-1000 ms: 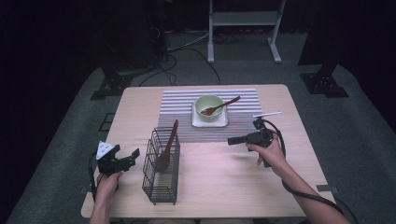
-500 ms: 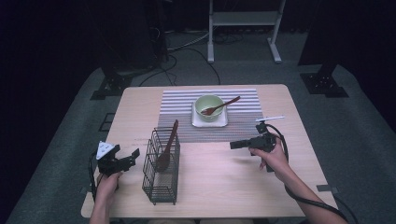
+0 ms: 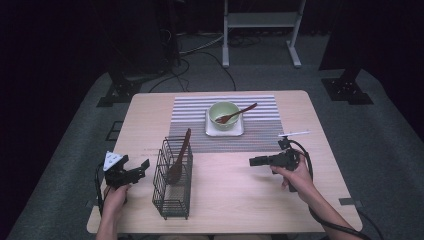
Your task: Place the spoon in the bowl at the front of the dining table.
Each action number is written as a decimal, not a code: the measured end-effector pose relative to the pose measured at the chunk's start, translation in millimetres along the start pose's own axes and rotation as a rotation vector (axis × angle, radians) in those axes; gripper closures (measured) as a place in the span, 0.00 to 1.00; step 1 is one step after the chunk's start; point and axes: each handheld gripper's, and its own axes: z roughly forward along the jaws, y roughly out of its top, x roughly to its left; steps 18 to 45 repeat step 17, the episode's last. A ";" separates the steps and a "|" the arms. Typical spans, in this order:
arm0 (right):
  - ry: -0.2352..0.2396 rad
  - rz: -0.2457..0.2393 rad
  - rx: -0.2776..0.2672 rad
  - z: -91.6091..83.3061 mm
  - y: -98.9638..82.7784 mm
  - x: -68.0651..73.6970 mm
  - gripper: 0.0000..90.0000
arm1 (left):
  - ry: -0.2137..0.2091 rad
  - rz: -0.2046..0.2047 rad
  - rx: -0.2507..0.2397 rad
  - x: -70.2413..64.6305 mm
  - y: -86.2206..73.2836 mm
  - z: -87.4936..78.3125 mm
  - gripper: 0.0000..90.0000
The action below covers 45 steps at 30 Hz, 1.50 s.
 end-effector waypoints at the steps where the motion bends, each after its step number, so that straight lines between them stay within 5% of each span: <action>1: 0.000 0.000 -0.002 -0.4 -1.2 -0.4 0.37 | 0.000 0.000 0.000 0.0 0.0 0.0 0.09; 17: 0.042 0.006 -0.058 -12.0 -38.3 1.3 0.36 | 0.002 0.002 0.007 -0.3 0.2 0.3 0.09; 45: 0.042 0.006 -0.058 -12.0 -38.3 1.3 0.36 | 0.002 0.002 0.007 -0.3 0.2 0.3 0.09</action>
